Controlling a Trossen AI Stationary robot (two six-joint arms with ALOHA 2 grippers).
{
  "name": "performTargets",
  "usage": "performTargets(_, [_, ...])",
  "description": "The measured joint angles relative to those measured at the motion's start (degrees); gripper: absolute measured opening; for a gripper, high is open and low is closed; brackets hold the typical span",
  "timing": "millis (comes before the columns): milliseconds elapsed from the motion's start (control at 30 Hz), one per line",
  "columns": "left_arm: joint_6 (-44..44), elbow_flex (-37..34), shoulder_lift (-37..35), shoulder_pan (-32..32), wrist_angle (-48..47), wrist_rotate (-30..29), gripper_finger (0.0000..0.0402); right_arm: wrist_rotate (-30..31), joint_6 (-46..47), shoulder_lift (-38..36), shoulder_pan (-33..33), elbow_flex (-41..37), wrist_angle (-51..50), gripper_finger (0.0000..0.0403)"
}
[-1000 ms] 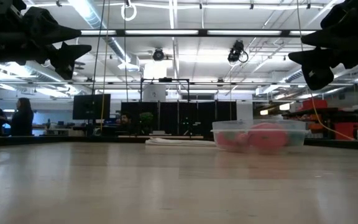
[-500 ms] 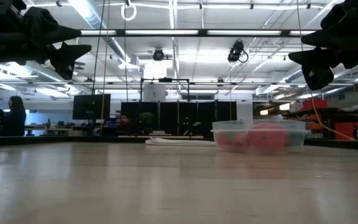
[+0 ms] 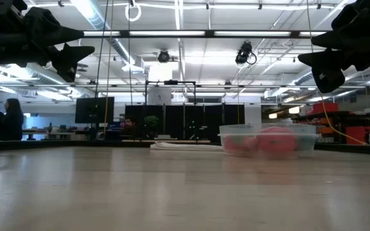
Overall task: Pick and placing Produce into tupperware
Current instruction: Return to Home Position
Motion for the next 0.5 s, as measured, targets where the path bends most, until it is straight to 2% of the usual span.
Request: performTargets(500, [0.0, 0.0, 0.0, 0.0, 0.0, 0.0, 0.0190, 0.0, 0.0, 0.0, 0.0, 0.0, 0.0, 0.0187])
